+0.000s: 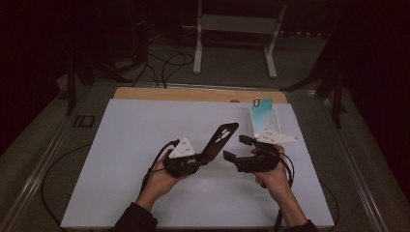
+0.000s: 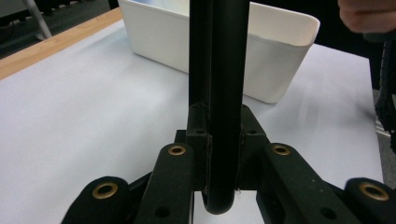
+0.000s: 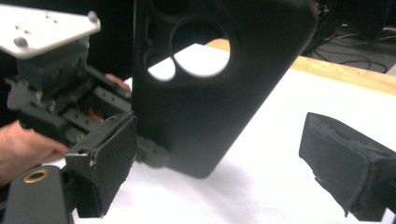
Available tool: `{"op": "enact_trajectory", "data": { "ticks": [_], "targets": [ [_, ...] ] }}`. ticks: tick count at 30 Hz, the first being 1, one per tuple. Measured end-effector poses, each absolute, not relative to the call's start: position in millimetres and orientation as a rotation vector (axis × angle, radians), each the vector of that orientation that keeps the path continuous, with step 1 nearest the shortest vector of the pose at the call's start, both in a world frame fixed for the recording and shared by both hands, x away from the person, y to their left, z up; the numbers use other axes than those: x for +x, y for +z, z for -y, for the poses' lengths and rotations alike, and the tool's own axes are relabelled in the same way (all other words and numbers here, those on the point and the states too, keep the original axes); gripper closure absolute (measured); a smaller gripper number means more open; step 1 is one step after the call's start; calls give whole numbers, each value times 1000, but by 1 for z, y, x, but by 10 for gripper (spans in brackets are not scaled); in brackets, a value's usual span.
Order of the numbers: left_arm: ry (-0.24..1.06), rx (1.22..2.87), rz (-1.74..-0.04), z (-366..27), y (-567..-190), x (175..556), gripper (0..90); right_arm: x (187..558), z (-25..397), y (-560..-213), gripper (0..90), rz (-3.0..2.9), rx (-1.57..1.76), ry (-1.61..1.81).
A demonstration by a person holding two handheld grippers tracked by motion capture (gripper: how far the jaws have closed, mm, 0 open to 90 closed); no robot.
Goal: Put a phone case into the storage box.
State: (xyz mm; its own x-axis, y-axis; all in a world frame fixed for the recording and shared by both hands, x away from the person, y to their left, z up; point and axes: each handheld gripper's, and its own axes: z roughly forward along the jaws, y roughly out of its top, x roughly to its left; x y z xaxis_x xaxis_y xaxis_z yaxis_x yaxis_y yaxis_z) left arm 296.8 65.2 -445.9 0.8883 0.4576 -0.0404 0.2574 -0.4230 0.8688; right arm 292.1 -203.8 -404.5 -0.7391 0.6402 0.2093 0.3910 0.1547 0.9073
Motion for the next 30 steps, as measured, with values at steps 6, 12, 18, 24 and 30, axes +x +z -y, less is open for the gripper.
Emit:
{"op": "enact_trajectory", "data": {
  "ticks": [6, 12, 18, 24, 30],
  "targets": [
    [254, 2041, -518, -61, -448, 295, 801, 297, 202, -396, 119, -2142, 1101, 1685],
    [254, 2036, -514, -59, -448, 294, 802, 300, 195, -393, 135, -2126, 1155, 1688],
    [253, 2037, -510, -57, -449, 292, 803, 305, 191, -394, 126, -2115, 1208, 1727],
    [249, 2051, -500, -49, -453, 289, 803, 307, 185, -394, 115, -2087, 1230, 1759],
    [228, 2041, -493, -45, -455, 288, 801, 305, 183, -394, 123, -2053, 1232, 1773]
  ]
}}
